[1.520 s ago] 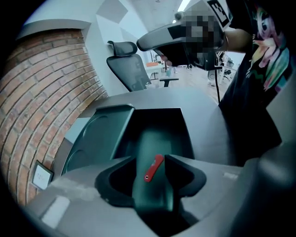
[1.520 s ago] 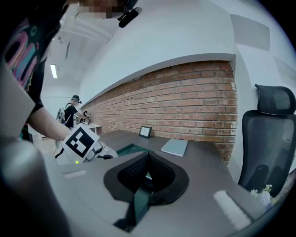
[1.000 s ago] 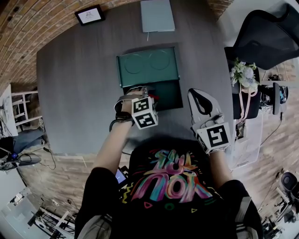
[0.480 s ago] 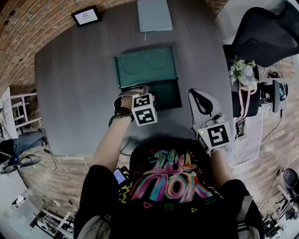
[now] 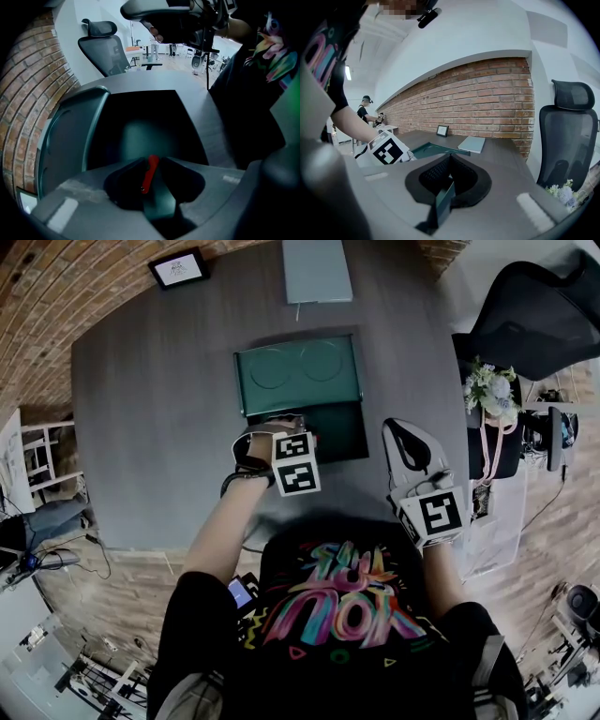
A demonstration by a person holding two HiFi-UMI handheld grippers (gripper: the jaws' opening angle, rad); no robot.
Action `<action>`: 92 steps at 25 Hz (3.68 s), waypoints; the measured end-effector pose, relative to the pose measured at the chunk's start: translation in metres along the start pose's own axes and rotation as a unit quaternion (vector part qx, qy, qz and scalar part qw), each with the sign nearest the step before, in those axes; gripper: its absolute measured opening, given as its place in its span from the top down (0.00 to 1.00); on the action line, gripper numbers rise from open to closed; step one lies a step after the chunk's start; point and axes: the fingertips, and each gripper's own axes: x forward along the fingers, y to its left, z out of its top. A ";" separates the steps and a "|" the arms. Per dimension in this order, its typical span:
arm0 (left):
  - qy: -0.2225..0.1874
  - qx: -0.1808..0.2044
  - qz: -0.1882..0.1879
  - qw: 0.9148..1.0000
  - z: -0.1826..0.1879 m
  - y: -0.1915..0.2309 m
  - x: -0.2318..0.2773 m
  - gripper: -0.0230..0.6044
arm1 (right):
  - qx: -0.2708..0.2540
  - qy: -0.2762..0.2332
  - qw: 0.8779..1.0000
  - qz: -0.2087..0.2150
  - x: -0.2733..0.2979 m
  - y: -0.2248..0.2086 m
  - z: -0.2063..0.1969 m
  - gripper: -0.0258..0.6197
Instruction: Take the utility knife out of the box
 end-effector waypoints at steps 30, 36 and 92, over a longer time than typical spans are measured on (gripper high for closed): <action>-0.039 -0.039 0.042 0.998 0.001 0.006 -0.024 0.86 | -0.007 -0.011 1.000 0.002 -0.005 0.002 0.008 0.96; -0.051 -0.048 0.061 0.996 0.002 0.009 -0.040 0.86 | -0.011 -0.017 1.000 0.005 -0.008 0.005 0.014 0.96; -0.480 -0.398 0.354 0.697 -0.017 0.019 -0.267 0.86 | -0.027 -0.028 0.999 0.020 -0.010 0.015 0.035 0.96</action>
